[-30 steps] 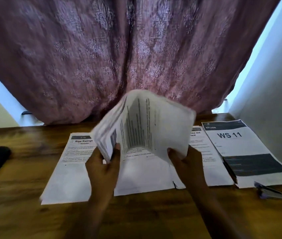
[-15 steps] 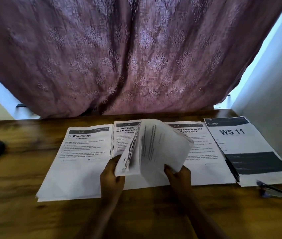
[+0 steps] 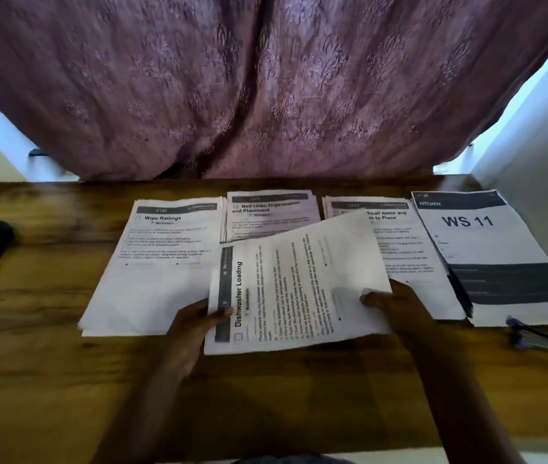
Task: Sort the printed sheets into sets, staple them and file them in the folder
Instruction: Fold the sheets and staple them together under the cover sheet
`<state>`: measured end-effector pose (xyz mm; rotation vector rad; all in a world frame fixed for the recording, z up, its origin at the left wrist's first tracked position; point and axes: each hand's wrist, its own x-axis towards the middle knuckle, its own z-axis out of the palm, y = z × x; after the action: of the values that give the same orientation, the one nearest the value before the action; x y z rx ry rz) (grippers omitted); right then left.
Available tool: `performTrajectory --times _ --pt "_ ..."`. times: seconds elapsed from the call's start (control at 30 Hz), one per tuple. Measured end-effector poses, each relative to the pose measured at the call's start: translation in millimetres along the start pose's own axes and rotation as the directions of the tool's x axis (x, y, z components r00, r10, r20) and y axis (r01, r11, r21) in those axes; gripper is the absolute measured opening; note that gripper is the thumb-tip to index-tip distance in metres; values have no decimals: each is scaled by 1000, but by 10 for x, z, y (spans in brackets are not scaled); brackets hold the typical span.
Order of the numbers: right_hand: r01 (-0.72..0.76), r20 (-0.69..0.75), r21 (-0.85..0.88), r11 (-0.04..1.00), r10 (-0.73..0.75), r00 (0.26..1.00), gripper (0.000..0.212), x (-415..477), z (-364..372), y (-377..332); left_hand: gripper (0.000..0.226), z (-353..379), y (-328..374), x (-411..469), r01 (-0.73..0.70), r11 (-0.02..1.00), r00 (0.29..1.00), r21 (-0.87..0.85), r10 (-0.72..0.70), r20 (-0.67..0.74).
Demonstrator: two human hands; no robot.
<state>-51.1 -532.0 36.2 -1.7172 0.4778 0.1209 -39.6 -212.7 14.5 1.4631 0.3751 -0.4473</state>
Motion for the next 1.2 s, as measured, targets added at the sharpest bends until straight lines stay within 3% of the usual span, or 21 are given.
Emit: performTrajectory --times 0.13,0.37,0.5,0.6,0.63,0.67,0.73,0.77,0.83,0.9,0.97,1.03,1.13,1.2 --pt "-76 -11 -46 996 75 997 20 14 -50 170 26 -130 -250 -149 153 988 988 3 -153 -33" --pt "-86 -17 -104 991 84 996 15 -53 -16 227 17 -143 -285 -275 254 967 964 5 -253 -77" --pt "-134 -34 -202 970 130 991 25 -62 -27 292 14 -132 -340 -305 281 960 957 20 -278 -83" --pt "-161 -96 -306 938 138 986 45 -137 3 279 12 -102 -377 -329 291 956 955 51 -286 -82" --pt "-160 -163 -429 889 98 982 54 -177 56 279 11 -96 -388 -326 288 956 956 61 -282 -85" --pt "-168 -251 -616 770 11 968 62 -232 145 283 10 -91 -393 -321 287 955 956 70 -281 -89" --pt "-164 -309 -889 428 -296 904 76 -371 465 335 10 -86 -387 -296 301 951 951 77 -293 -97" --pt "-107 -256 -929 355 -405 878 78 -434 702 342 11 -86 -382 -280 310 948 948 73 -302 -99" --pt "125 -70 -927 355 -490 869 76 -532 1247 369 10 -79 -367 -265 323 944 943 71 -316 -101" --pt "344 212 -872 349 -364 907 77 -577 1664 486 8 -75 -370 -265 318 945 944 77 -308 -115" --pt "381 288 -867 321 -302 909 75 -535 1616 630 9 -76 -385 -267 307 949 947 74 -298 -118" --pt "284 186 -920 270 -336 923 75 -401 1202 773 10 -80 -388 -260 310 946 947 90 -299 -115" --pt "48 -57 -940 338 -296 954 81 -201 472 795 12 -92 -389 -243 333 938 940 97 -322 -112" --pt "11 -115 -941 339 -350 930 77 -162 518 583 14 -97 -371 -234 347 934 935 88 -338 -110"
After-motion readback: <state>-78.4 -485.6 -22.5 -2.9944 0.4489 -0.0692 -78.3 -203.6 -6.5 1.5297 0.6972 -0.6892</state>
